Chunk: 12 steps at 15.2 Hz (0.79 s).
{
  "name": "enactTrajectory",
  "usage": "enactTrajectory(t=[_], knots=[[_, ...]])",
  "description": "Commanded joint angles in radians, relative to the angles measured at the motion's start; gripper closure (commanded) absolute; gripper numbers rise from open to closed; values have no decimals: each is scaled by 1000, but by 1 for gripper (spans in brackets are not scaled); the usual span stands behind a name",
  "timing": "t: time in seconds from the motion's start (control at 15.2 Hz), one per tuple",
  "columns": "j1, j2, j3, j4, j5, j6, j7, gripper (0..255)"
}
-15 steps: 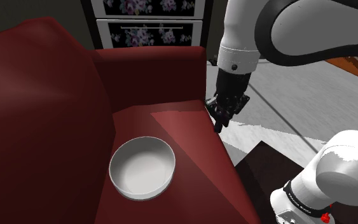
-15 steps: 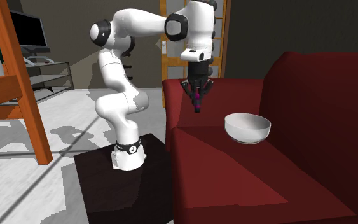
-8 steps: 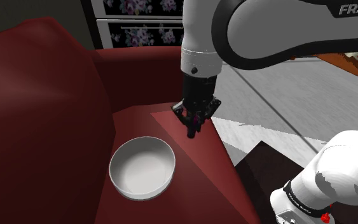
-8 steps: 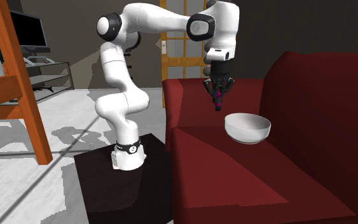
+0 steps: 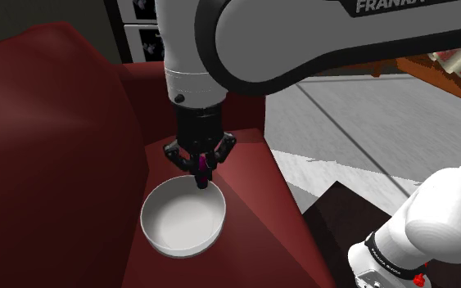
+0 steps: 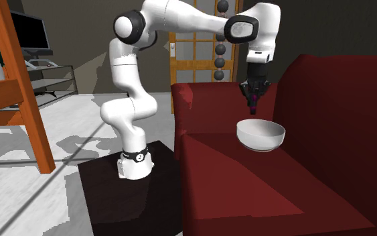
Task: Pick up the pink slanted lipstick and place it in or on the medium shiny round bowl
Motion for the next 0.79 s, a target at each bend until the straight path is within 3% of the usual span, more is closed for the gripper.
enactTrajectory(t=[0.0, 0.13, 0.73], knots=[[13, 103, 43, 86, -66, 0, 77, 255], [45, 209, 70, 179, -142, -12, 149, 255], [49, 216, 63, 65, -146, 108, 144, 255]])
